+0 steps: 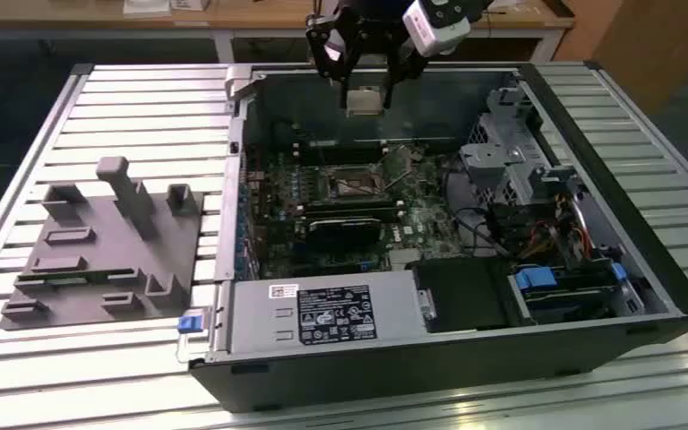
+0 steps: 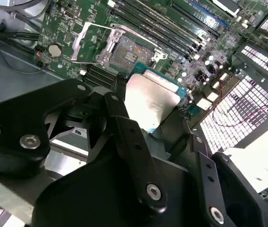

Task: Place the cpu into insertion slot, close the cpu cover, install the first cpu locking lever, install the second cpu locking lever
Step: 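Place the cpu into insertion slot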

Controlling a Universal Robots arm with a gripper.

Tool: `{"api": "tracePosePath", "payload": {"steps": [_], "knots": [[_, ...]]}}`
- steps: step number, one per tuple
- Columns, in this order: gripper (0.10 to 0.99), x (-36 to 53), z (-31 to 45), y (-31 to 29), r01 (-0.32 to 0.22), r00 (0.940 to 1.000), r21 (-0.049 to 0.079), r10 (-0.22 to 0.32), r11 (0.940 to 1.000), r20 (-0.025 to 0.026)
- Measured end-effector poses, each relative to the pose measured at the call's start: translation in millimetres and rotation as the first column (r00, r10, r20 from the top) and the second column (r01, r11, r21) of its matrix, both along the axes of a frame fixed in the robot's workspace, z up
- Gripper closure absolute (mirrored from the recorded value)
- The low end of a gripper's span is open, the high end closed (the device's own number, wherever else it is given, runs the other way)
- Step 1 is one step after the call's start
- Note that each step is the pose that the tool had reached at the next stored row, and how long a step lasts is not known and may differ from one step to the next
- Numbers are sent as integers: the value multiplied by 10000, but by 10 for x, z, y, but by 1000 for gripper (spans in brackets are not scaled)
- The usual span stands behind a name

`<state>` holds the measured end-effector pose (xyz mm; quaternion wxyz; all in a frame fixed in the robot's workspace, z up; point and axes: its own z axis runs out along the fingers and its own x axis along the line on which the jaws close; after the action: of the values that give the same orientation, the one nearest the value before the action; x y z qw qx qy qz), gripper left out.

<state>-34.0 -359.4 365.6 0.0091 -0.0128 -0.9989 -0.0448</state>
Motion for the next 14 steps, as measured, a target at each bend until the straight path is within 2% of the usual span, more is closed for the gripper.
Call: {"api": "tracePosePath", "payload": {"steps": [6,14], "knots": [[545,0,-4,0,0,10000,1,0,10000,1],[545,0,-55,0,0,10000,0,0,10000,0]]}}
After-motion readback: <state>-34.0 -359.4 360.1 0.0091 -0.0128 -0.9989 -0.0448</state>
